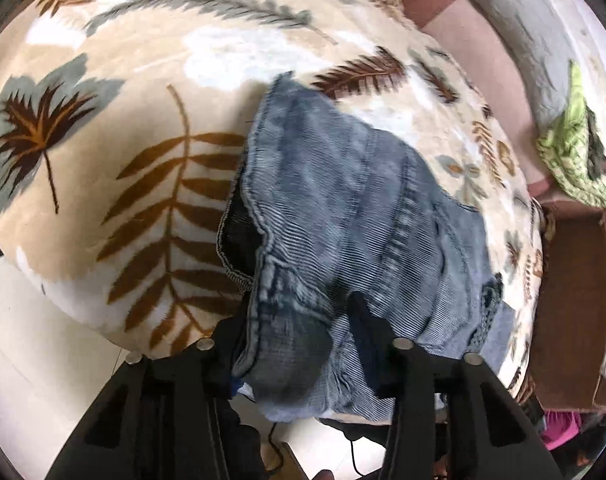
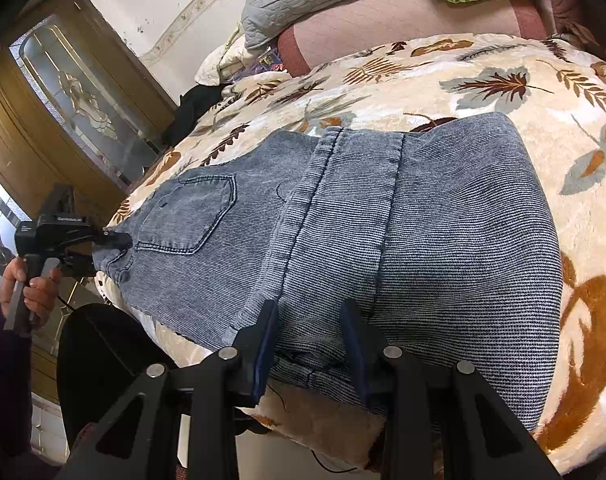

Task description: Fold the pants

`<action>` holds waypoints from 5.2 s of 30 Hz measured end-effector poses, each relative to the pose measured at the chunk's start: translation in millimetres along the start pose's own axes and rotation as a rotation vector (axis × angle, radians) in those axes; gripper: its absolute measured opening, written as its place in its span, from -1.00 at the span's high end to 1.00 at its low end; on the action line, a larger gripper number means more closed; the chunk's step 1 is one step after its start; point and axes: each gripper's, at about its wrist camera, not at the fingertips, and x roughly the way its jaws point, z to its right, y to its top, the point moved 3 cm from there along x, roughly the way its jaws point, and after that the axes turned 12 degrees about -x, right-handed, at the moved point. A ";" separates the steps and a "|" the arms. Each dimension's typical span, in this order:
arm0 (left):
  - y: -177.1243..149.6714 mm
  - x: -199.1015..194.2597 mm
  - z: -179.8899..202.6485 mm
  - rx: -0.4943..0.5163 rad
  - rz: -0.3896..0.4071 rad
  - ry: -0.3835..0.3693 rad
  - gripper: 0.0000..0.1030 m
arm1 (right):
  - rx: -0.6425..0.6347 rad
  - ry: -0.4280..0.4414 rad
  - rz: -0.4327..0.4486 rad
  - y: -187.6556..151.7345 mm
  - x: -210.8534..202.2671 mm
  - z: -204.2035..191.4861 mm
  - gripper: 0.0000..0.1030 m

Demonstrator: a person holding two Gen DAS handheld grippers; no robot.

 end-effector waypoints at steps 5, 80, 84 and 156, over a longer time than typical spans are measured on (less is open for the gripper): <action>4.9 13.9 -16.6 -0.063 -0.012 0.036 -0.40 | -0.001 0.001 0.002 -0.3 -0.2 -0.1 0.30; -227.0 6.0 334.6 0.838 0.154 -0.142 -0.15 | 0.437 -0.156 0.439 13.8 -156.1 145.7 0.00; -196.8 25.9 301.8 0.782 0.223 0.012 -0.15 | 0.348 -0.153 0.425 21.7 -147.2 125.1 0.00; -135.2 69.0 244.1 0.618 0.360 0.358 -0.99 | 0.256 0.050 0.169 30.4 -82.7 85.0 -0.32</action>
